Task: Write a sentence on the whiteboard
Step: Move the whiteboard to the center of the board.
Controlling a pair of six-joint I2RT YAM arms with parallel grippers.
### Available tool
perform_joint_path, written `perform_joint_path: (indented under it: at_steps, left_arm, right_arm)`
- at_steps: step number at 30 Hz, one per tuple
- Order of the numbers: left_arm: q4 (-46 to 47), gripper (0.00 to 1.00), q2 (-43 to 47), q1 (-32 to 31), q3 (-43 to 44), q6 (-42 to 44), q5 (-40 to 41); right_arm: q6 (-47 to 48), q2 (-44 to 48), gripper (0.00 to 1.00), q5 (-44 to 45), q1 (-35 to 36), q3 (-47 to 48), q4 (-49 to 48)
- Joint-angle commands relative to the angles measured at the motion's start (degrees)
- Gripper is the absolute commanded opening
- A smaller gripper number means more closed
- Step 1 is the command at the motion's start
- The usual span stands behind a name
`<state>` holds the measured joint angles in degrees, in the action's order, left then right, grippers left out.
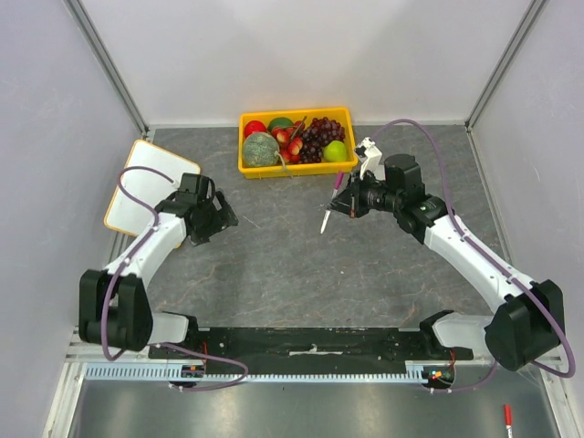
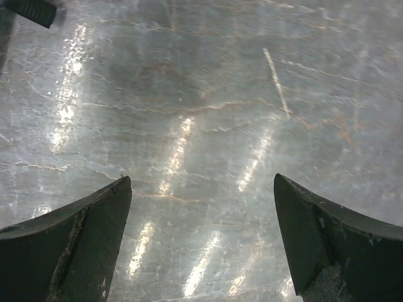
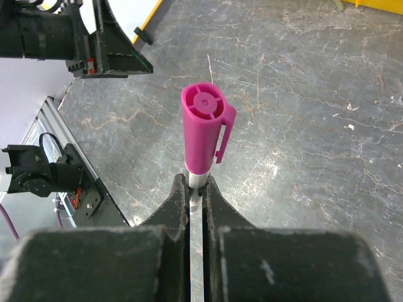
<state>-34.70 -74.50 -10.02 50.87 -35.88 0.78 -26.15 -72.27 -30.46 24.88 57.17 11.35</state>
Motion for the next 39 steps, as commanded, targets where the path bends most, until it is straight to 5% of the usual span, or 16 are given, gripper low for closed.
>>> perform_joint_path:
  at_steps: [1, 19, 29, 39]
  left_arm:
    - [-0.1, 0.97, -6.3, 2.5, 4.2, -4.3, 4.9]
    - [2.0, 0.69, -17.0, 6.3, 7.2, -7.2, 20.6]
    - [2.4, 0.64, -23.0, 6.5, 10.6, -6.0, 26.8]
    - [1.5, 0.49, -28.9, 6.8, 14.5, -5.3, 29.7]
  right_arm:
    - [2.0, 1.8, 0.00, 0.8, -0.2, -1.4, -1.2]
    - [5.8, -0.7, 0.00, -1.0, -0.2, -3.8, -1.8]
    - [5.7, -0.2, 0.00, -1.6, -0.2, -6.0, -2.7]
    - [5.5, -0.2, 0.00, -2.1, -0.2, -6.4, -2.9]
